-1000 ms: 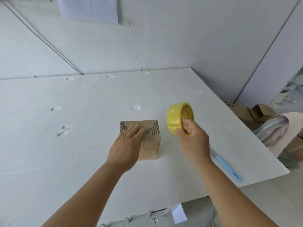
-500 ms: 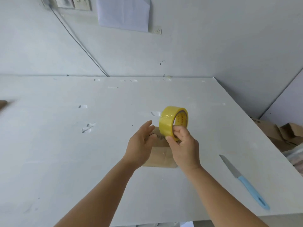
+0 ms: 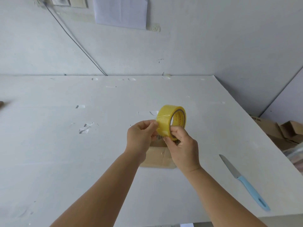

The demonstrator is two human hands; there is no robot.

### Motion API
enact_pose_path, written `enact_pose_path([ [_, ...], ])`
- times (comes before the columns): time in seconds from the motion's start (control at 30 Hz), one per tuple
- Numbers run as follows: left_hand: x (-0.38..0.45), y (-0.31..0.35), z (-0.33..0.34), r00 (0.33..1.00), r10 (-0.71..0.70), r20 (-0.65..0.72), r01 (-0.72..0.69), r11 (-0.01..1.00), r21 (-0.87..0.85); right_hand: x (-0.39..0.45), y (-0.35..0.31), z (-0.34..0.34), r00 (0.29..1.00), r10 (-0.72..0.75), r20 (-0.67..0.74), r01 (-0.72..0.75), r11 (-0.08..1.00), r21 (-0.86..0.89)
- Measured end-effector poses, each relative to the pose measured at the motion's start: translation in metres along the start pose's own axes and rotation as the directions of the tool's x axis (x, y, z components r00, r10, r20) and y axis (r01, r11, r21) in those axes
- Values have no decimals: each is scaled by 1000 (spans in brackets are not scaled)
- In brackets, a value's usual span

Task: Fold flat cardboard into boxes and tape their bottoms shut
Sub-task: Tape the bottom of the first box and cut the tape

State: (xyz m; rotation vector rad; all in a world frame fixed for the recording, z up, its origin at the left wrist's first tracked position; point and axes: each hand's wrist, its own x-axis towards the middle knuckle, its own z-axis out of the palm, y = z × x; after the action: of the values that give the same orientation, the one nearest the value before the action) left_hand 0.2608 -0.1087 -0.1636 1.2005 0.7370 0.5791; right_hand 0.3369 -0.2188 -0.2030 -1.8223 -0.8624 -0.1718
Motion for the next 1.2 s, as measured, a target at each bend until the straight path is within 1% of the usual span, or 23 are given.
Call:
enact_pose_path([
  [0.1,-1,1,2,995,3,-99,-2,1000,9,-2,0,0,1000,-2,3,2,1000,-2],
  [0.2,-3,4,4,989,24,-145,-17,999,51,-4,1,0,1000,-6,3,6,1000,-7],
  [0.27,-4,8,3,992,9,-126,-1,998,66,-5,1,-1,1000,-6,2,6,1000,-2],
  [0.4,-7,13,-3,997,-67,-38,67,998,6,-6,-1,-1,998,-56,9,57,997,-47],
  [0.5,-9,12,-8,996,-83,-25,84,996,18,-7,-2,-1,985,-167,31,169,984,-54],
  [0.53,-8,10,-9,996,-81,-26,82,996,22,-9,-3,-1,978,-207,17,208,978,-36],
  [0.57,-8,10,-11,996,-80,-30,81,997,16,-9,-4,1,974,-223,-26,222,975,-23],
  [0.6,-7,9,-12,996,-80,-32,80,997,5,-10,-5,2,975,-199,-95,198,980,-13],
  [0.63,-6,9,-14,997,-75,-28,75,997,-2,-8,-4,3,978,-127,-164,130,991,7],
  [0.67,-5,9,-16,997,-68,-22,68,998,-1,-6,-3,4,981,-17,-195,27,999,47],
  [0.7,-4,8,-17,998,-61,-17,61,998,6,-2,-3,3,978,112,-174,-96,990,101],
  [0.73,-3,8,-19,998,-54,-15,54,998,12,2,-3,1,968,229,-107,-212,966,148],
  [0.77,-1,8,-21,999,-50,-15,50,999,12,6,-2,-2,950,310,-19,-303,938,169],
  [0.8,1,7,-23,999,-49,-18,49,999,6,9,0,-4,936,347,63,-353,923,152],
  [0.87,4,7,-26,998,-54,-28,54,999,6,13,6,-6,925,342,164,-359,930,84],
  [0.97,9,7,-31,998,-59,-26,59,998,25,19,11,-6,920,329,215,-353,931,87],
  [1.1,19,11,-40,994,-110,1,109,987,116,27,13,-7,946,265,187,-290,949,121],
  [1.2,27,15,-53,995,-102,-13,103,981,164,27,14,-6,961,229,154,-246,965,96],
])
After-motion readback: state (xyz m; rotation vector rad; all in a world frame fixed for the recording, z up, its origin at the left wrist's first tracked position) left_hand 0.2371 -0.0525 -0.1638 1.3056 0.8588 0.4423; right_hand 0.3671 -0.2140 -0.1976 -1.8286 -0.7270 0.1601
